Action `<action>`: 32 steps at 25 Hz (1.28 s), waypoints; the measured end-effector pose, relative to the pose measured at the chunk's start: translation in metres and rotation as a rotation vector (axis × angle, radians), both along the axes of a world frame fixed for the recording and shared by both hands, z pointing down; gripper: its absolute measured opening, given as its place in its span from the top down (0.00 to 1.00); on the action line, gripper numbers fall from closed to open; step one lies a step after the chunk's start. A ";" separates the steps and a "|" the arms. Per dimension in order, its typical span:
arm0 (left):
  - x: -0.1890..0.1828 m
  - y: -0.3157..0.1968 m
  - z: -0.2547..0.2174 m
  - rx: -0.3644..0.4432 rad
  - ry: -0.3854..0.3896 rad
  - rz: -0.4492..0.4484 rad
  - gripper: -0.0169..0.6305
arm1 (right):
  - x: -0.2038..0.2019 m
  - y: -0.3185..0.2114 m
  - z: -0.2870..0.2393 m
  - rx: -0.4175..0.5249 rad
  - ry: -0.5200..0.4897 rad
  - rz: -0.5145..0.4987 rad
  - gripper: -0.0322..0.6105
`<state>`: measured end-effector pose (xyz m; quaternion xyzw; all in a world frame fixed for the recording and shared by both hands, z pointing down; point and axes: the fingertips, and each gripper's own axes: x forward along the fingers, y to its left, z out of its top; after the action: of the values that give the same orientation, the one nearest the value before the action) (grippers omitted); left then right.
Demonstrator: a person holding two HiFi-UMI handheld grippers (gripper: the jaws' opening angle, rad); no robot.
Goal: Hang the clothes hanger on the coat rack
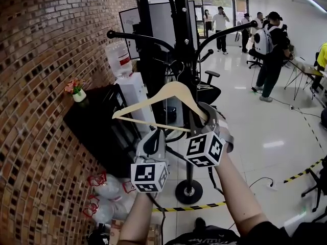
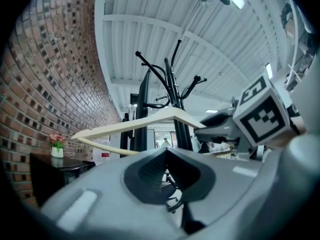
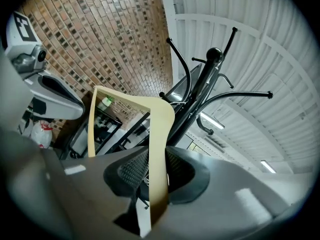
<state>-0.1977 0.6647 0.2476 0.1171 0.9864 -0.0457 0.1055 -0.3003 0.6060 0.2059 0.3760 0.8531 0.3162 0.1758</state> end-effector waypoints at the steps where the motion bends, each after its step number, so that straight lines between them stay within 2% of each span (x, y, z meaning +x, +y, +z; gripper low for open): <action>1: -0.001 0.000 0.002 0.003 0.001 -0.002 0.97 | 0.000 0.001 0.000 -0.003 -0.003 -0.003 0.80; 15: -0.011 0.000 0.008 0.010 0.008 -0.001 0.97 | 0.000 0.004 0.001 -0.036 -0.067 -0.018 0.79; 22: -0.010 0.001 0.007 0.000 0.002 -0.005 0.97 | 0.015 0.003 0.002 -0.035 -0.110 -0.071 0.73; 32: -0.006 -0.014 -0.009 -0.027 -0.025 0.007 0.97 | 0.030 -0.027 -0.025 -0.133 -0.119 -0.116 0.67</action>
<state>-0.2041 0.6508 0.2389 0.1130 0.9847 -0.0571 0.1195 -0.2705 0.5787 0.1805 0.3926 0.8371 0.2699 0.2689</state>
